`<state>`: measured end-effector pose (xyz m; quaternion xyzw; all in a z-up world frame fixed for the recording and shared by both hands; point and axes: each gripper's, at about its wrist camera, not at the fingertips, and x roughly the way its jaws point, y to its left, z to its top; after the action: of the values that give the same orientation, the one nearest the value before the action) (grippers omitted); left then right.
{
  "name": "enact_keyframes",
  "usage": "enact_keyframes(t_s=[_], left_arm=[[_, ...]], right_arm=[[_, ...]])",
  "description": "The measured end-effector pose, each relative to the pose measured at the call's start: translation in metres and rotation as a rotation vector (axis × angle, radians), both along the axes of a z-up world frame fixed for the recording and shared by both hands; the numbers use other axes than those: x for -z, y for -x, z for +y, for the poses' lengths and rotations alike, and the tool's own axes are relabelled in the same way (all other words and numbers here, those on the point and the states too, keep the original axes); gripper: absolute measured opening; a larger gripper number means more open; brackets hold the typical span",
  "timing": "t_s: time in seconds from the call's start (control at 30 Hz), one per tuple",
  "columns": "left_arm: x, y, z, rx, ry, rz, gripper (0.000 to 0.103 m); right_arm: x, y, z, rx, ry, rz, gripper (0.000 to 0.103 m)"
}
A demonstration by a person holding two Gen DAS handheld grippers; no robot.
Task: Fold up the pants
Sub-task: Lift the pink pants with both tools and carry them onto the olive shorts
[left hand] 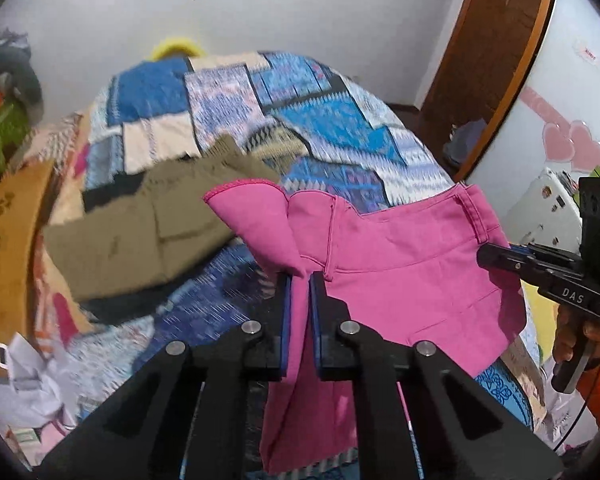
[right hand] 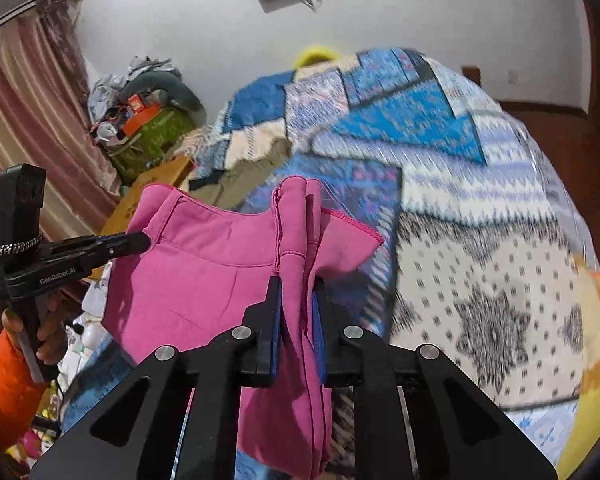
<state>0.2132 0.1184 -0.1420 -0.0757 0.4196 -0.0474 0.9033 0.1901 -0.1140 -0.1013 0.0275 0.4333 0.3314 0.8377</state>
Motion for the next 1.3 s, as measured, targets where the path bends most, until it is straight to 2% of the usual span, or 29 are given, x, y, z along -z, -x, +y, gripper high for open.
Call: enact_keyframes(t_s=[0.17,0.33,0.57,0.7,1.03,1.17,1.3], left_arm=[[-0.027,-0.001,0.026,-0.047,-0.029,-0.077,0.008],[-0.045,-0.007,0.058,-0.106,-0.050,-0.132,0.008],[-0.045,-0.025,0.108,-0.192,-0.035,-0.146,0.008],[-0.030,-0.038,0.134,-0.236,-0.042,-0.121,0.008],[0.029,-0.076,0.198,-0.347,-0.041,-0.027,0.008],[0.052,-0.090,0.214,-0.377,-0.039,0.002,0.008],[0.080,-0.105,0.222,-0.387,-0.071,0.044,0.007]], right_arm=[[-0.027,-0.012,0.031,-0.048,0.006,-0.099,0.012],[-0.045,-0.030,0.065,-0.088,0.000,-0.160,0.012],[-0.048,-0.063,0.120,-0.129,0.000,-0.182,0.012],[-0.038,-0.081,0.148,-0.149,0.009,-0.168,0.012],[0.010,-0.120,0.214,-0.190,0.047,-0.100,0.012],[0.035,-0.136,0.237,-0.209,0.081,-0.076,0.012],[0.060,-0.151,0.252,-0.215,0.110,-0.035,0.012]])
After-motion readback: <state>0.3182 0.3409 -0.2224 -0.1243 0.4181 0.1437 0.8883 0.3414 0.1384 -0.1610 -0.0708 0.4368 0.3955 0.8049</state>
